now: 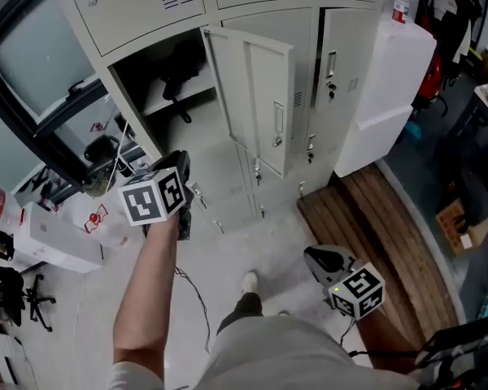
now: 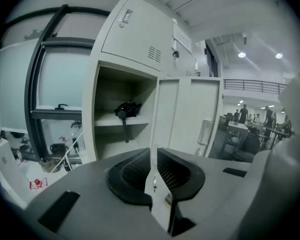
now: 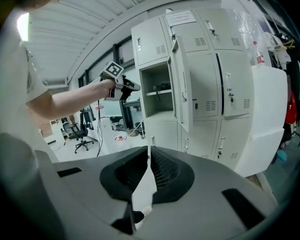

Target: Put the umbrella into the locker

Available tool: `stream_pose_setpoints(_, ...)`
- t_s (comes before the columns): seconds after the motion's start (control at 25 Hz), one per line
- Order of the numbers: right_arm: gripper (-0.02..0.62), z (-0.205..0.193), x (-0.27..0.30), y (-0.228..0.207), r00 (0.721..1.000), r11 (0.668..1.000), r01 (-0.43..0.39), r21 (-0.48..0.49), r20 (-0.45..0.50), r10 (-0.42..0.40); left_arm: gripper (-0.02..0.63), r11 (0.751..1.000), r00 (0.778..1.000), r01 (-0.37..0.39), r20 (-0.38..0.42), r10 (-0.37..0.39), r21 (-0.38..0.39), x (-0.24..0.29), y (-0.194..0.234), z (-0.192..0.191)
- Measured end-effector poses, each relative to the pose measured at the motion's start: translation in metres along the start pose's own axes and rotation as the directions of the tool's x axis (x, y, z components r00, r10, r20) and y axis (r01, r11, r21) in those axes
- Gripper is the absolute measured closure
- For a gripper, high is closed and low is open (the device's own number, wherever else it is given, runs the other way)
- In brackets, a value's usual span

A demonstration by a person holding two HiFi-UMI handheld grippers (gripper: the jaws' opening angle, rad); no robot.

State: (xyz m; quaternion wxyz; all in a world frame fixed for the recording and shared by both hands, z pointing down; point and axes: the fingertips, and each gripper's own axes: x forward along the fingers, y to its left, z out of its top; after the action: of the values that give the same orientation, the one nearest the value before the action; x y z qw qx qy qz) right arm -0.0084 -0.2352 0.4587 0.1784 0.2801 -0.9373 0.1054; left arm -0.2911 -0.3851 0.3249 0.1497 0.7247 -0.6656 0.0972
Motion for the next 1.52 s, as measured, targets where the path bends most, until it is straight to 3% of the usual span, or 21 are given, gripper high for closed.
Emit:
stream_pose_setpoints(0.24, 0.577, -0.012, -0.022, 0.021, 1.0, 1.0, -0.023, -0.013, 0.003, 0.023, 0.594, 0.997, 0.995, 0.079, -0.056, -0.078, 0.012, -0.05, -0.044, -0.063)
stream_pose_setpoints(0.8, 0.577, -0.03, -0.038, 0.06, 0.995, 0.994, -0.1, -0.049, -0.014, 0.099, 0.595, 0.956, 0.954, 0.292, -0.072, -0.29, 0.022, -0.151, -0.14, -0.168)
stream_pose_setpoints(1.24, 0.578, -0.029, -0.031, 0.081, 0.99, 0.987, -0.141, -0.074, -0.018, 0.14, 0.595, 0.938, 0.931, 0.347, -0.115, -0.346, -0.011, -0.196, -0.171, -0.227)
stream_pose_setpoints(1.52, 0.578, -0.026, -0.024, 0.089, 0.987, 0.983, -0.158, -0.094, -0.019, 0.157, 0.595, 0.939, 0.93, 0.343, -0.142, -0.338, 0.008, -0.209, -0.174, -0.246)
